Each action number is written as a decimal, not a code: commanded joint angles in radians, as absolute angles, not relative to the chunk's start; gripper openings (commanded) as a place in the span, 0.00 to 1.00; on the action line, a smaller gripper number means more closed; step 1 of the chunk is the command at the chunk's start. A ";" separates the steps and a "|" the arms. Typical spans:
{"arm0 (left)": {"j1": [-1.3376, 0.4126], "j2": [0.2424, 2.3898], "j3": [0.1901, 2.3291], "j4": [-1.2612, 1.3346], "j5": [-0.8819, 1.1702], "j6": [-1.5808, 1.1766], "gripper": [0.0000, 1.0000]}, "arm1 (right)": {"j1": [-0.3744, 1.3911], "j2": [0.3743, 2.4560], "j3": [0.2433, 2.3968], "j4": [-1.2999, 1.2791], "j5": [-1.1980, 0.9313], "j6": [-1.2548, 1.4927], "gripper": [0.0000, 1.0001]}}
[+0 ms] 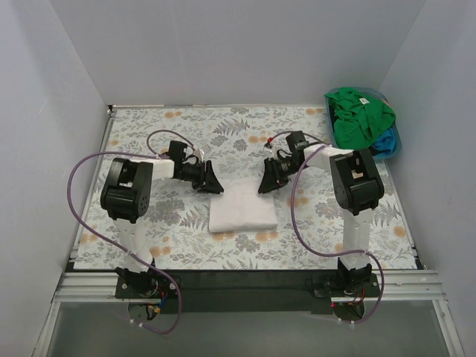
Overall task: Fold and stack the t-shirts
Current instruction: Fold the tshirt, then neatly place the folded tshirt to the corner
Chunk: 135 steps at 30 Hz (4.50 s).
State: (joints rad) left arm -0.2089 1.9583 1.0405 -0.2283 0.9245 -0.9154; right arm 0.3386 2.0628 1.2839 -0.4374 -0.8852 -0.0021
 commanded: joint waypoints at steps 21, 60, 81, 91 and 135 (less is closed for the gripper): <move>-0.403 1.650 0.827 0.127 1.051 -1.330 0.21 | 0.497 1.824 1.058 0.043 -1.068 0.501 0.24; -0.118 1.804 1.005 -0.143 1.103 -1.026 0.24 | 0.354 2.002 1.472 -0.157 -0.994 0.310 0.15; 0.080 2.134 1.334 -0.083 1.006 -1.068 0.26 | 0.324 2.243 1.483 0.058 -0.919 0.443 0.20; -0.052 1.665 1.345 -0.395 0.573 -0.815 0.61 | 0.276 1.918 1.467 0.040 -0.989 0.381 0.98; 0.146 2.130 1.359 -0.526 0.023 -0.387 0.98 | 0.121 1.670 1.270 -0.379 -0.695 -0.044 0.98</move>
